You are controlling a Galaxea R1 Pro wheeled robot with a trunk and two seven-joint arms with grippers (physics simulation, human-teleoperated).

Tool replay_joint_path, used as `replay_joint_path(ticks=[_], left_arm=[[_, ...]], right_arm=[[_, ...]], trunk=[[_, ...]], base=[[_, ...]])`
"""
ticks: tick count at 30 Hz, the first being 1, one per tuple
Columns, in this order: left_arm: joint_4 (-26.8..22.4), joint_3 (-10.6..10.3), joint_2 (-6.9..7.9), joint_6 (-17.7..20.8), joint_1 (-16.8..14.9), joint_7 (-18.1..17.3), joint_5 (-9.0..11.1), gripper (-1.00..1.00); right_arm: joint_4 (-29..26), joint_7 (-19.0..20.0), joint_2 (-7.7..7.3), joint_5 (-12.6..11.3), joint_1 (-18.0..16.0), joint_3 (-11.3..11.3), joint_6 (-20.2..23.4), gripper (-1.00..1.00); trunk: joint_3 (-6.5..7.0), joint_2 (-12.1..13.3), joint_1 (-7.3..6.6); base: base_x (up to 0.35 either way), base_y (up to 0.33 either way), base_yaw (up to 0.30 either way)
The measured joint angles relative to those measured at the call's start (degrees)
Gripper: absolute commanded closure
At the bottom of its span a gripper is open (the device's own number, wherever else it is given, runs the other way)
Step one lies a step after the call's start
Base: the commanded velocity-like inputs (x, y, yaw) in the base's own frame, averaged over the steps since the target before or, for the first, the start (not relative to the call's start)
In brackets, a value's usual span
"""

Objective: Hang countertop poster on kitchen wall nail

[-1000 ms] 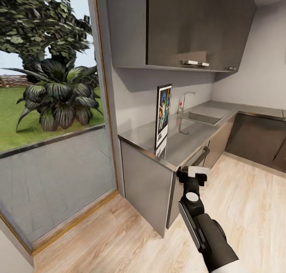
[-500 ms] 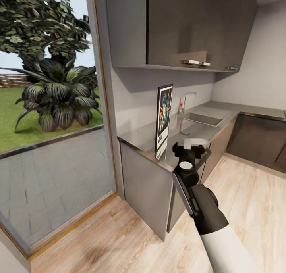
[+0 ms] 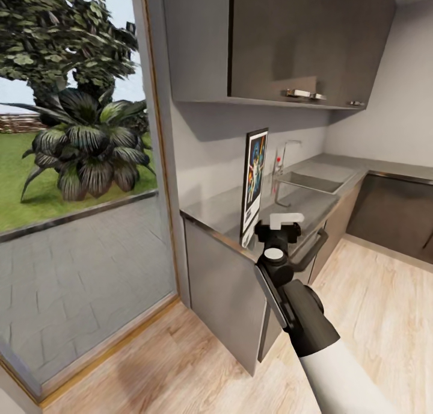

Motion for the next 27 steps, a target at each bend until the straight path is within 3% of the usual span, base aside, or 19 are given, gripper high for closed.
replay_joint_path(ticks=[19, 21, 27], left_arm=[[0.0, 0.0, 0.01, 0.0, 0.0, 0.0, 0.0, -1.0], [0.0, 0.0, 0.0, 0.0, 0.0, 0.0, 0.0, -1.0], [0.0, 0.0, 0.04, 0.0, 0.0, 0.0, 0.0, -1.0]], right_arm=[[0.2, 0.1, 0.0, -0.2, 0.6, 0.0, -1.1, -1.0], [0.3, 0.2, 0.01, -1.3, 0.6, 0.0, -3.2, -1.0], [0.3, 0.2, 0.01, -2.3, 0.6, 0.0, -3.9, -1.0]], trunk=[[0.0, 0.0, -0.01], [0.0, 0.0, 0.0], [0.0, 0.0, 0.0]], base=[[0.12, 0.077, 0.0], [0.051, 0.001, 0.0], [0.083, 0.0, 0.0]])
